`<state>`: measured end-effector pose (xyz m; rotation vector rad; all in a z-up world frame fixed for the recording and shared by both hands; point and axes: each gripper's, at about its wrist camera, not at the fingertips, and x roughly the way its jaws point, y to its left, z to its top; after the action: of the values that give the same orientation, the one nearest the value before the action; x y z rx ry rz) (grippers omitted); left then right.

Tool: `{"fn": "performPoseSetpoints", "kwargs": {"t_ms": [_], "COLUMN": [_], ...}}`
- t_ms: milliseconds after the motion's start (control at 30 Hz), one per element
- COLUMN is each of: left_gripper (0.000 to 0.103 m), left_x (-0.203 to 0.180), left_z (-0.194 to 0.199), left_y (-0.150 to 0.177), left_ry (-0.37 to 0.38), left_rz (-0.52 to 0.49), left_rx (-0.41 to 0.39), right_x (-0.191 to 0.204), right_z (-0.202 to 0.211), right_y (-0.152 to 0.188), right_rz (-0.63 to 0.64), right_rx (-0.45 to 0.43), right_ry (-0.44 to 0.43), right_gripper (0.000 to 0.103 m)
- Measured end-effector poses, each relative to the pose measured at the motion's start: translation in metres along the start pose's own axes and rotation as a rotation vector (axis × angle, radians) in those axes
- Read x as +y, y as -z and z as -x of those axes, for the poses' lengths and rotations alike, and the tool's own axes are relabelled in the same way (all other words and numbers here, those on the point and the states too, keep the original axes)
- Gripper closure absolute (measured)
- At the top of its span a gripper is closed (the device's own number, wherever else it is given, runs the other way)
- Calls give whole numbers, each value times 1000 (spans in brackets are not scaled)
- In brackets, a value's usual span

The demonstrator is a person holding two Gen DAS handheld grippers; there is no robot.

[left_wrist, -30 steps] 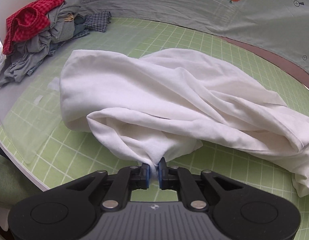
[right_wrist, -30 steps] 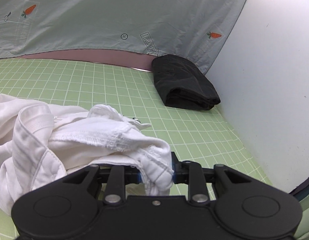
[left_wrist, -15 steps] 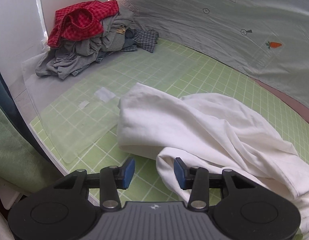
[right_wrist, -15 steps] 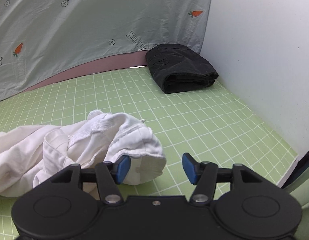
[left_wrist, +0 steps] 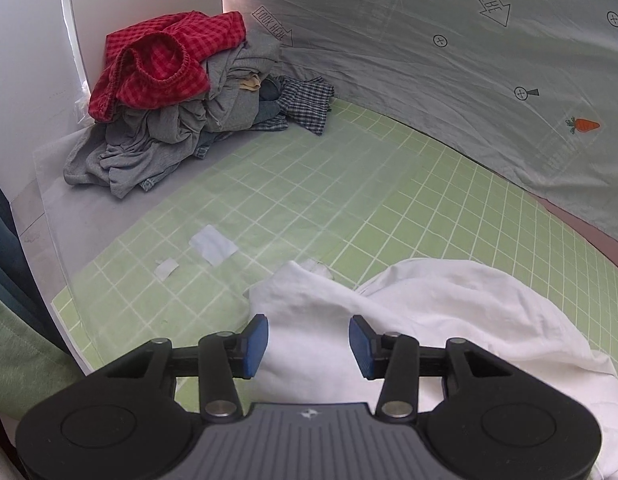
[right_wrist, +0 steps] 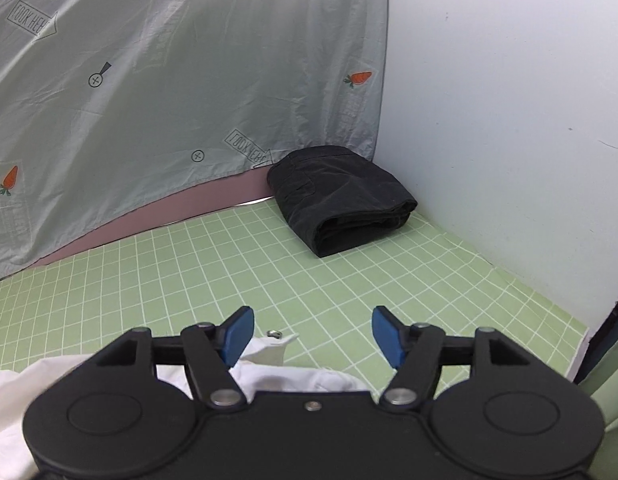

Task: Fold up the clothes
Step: 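Open both grippers and release the white garment on the mat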

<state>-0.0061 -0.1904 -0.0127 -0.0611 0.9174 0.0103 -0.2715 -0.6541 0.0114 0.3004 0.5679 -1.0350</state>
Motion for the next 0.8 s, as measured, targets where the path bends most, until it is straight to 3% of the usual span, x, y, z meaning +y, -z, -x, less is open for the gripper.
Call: {"fn": "performPoseSetpoints", "kwargs": {"t_ms": [233,400,500,633,800], "left_gripper": [52,51,51,51,50], "left_x": [-22,-29,-27,-18,-5], "left_z": [-27,-50,-54,-57,-60], "left_y": [-22,-5,13,39,48], "left_ry": [-2,-3,-4,-17,-11], "left_rz": [-92,-155,-178,-204,-168], "left_rx": [4,82,127,181,214], "right_x": [52,83,76,53,48], "right_z": [-71,-115,-102,-70,-49], "right_y": [6,19,56,105,125], "right_rz": [60,98,116,18,23], "right_rx": [144,255,306,381,374], "right_ry": [-40,-55,-31,-66,-61], "right_gripper": [33,36,36,35,35]}}
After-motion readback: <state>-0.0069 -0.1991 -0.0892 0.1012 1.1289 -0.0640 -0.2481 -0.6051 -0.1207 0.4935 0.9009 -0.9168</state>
